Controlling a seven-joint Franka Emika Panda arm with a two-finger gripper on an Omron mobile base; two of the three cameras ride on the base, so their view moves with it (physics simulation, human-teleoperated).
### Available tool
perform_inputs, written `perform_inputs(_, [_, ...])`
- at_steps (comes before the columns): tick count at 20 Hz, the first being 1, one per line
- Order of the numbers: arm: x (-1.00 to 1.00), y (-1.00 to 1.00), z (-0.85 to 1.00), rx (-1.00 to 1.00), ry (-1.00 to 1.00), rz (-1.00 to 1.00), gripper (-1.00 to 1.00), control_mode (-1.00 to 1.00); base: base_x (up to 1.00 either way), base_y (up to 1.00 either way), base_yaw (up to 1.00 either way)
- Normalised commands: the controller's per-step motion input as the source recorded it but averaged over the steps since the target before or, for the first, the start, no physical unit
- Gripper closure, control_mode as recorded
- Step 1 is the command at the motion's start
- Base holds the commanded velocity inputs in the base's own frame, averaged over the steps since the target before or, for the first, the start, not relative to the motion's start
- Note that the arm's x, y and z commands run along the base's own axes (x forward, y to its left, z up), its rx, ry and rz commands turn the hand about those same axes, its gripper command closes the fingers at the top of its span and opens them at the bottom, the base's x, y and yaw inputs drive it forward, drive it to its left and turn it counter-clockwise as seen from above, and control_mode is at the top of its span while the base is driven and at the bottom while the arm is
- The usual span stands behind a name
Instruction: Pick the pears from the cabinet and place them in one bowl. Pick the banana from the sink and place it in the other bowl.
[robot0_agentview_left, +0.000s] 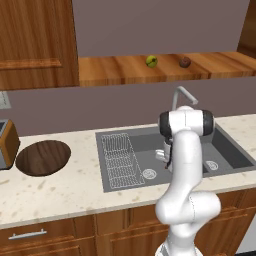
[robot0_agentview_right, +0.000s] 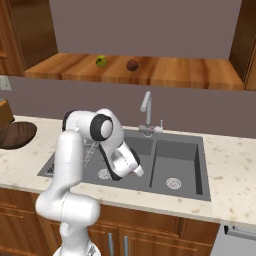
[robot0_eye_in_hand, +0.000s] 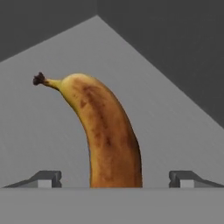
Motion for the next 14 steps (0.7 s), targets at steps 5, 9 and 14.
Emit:
perform_inputs(5, [0.19,0.10,-0.29,0.00,0.00,-0.02,1.00,-1.00,0.00,0.00,0.00])
perform_inputs(9, [0.00,0.17,0.20,0.00,-0.06,-0.09,1.00,-1.00,0.00,0.00,0.00])
perform_inputs(14, [0.00,0.14,0.73,0.02,-0.09,-0.09,1.00,-1.00,0.00,0.00,0.00])
